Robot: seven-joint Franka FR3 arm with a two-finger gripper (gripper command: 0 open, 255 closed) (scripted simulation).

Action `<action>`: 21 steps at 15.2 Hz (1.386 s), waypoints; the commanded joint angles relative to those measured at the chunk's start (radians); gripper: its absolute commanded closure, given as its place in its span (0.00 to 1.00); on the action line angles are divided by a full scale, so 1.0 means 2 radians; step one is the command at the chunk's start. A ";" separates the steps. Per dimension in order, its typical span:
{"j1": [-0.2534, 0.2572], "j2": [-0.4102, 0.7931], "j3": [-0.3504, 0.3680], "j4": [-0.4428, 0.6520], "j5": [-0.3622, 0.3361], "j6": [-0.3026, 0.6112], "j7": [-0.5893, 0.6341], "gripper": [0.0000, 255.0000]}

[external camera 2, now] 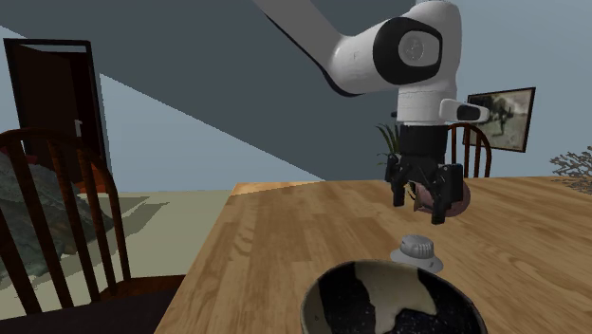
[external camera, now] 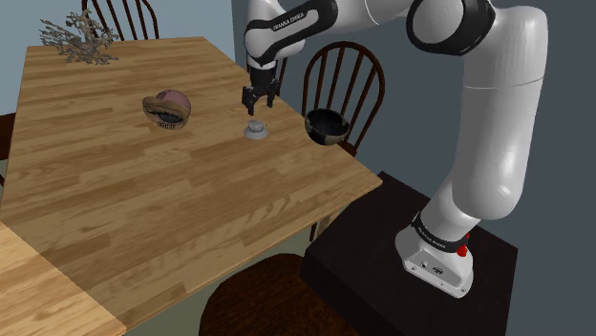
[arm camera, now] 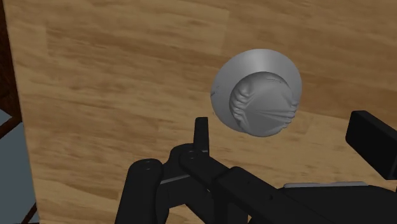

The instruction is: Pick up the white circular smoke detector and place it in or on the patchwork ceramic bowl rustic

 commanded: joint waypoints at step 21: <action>0.004 0.072 0.002 0.032 -0.002 0.036 0.002 1.00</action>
